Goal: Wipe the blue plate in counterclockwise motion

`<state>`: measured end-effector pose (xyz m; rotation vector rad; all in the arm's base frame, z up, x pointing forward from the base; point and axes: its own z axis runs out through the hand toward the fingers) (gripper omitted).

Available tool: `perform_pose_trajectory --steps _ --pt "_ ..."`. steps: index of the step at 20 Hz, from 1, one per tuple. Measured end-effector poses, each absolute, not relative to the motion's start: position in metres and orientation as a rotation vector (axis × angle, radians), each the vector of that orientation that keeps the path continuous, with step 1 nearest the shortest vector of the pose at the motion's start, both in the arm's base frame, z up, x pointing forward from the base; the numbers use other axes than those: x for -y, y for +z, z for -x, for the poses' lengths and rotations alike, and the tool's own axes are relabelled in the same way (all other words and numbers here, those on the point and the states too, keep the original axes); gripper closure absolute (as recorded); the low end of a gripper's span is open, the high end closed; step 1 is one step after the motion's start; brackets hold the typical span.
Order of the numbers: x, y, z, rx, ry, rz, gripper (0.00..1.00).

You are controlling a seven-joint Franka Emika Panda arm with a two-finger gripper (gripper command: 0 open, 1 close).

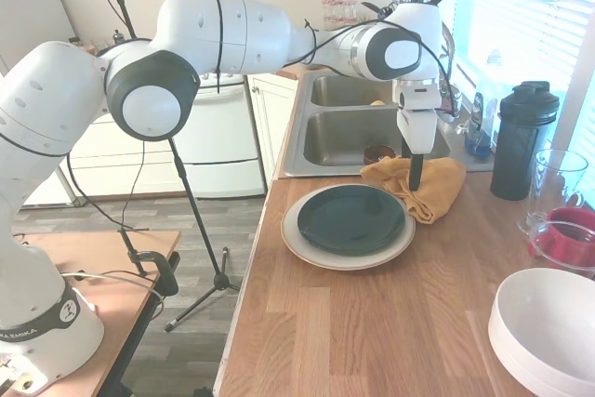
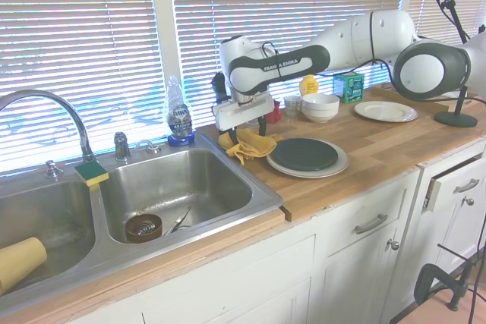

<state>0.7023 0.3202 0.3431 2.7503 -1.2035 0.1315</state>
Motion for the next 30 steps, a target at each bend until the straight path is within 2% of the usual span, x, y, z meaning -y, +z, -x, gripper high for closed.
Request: perform_pose_trajectory --steps 23,30 --pt "-0.326 0.354 -0.701 1.198 0.147 -2.777 1.00" --pt "-0.325 0.375 -0.698 1.199 0.183 -2.804 1.00"
